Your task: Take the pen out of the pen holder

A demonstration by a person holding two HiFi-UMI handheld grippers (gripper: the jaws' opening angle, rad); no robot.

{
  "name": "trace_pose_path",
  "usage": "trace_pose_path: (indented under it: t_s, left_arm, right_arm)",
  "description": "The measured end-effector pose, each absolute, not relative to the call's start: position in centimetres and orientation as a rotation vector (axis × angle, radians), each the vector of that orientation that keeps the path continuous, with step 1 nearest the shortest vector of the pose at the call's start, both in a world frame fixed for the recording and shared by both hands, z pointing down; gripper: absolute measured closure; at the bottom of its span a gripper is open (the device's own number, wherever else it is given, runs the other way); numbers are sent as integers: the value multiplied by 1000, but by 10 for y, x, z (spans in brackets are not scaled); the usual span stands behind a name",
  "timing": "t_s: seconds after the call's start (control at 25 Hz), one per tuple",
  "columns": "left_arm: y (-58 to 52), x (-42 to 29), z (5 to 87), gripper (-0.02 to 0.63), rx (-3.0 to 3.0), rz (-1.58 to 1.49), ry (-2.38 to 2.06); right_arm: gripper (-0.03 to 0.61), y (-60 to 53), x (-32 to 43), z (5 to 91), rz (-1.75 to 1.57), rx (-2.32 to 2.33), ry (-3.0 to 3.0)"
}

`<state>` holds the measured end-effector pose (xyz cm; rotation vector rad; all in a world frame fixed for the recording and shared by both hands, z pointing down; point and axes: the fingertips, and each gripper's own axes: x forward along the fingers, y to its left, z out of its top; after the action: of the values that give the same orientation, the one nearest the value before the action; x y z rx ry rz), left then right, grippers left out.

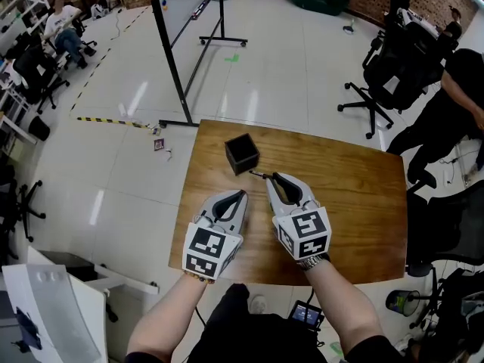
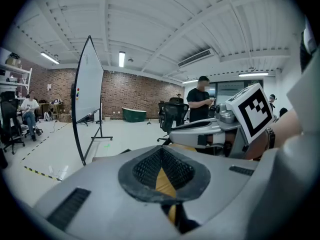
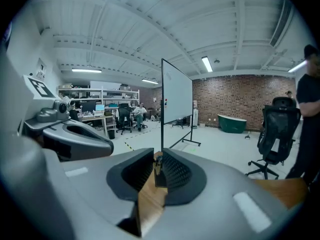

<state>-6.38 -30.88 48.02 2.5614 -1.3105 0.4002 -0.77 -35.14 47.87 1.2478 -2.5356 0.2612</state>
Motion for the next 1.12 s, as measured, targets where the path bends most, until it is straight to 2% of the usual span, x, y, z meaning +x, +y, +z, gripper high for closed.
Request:
trace_pose_path:
  t_s: [1.12]
  left_arm:
    - [-147, 11, 432, 609, 2630, 419, -1388]
  right_arm:
    - [525, -174, 62, 412, 113, 1205, -2642]
